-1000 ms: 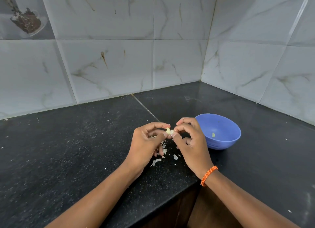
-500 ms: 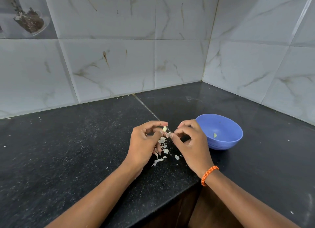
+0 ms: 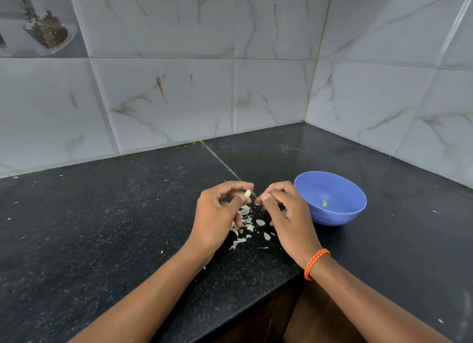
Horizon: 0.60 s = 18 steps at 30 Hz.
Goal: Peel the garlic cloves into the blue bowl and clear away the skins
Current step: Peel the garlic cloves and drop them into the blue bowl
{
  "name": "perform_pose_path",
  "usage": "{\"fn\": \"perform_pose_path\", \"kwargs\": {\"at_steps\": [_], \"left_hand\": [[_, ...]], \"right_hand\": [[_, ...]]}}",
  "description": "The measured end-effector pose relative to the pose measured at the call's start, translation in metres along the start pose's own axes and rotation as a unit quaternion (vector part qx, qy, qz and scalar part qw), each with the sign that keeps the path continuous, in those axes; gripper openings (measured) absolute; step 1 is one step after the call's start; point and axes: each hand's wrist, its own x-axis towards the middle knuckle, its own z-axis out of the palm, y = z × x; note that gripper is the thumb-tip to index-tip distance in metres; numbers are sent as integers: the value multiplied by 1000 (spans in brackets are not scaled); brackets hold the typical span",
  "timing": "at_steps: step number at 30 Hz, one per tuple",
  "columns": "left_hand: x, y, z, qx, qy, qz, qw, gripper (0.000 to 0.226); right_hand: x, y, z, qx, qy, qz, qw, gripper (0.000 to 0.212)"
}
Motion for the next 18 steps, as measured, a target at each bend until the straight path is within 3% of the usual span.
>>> {"fn": "perform_pose_path", "kwargs": {"at_steps": [2,5,10,13,18], "left_hand": [[0,-2,0,23,-13,14,1000,32],[2,-5,0,47,-26,34,998,36],[0,-8,-2,80,-42,59,994,36],[-1,-7,-2,105,-43,68,991,38],[-1,-7,-2,113,-41,72,990,38]], "right_hand": [[1,-1,-1,-10,6,1,1000,11],[0,0,-2,-5,-3,5,1000,21],[1,3,-2,18,9,7,1000,11],[1,2,-2,13,15,5,1000,19],[0,7,-3,52,16,20,998,15]]}}
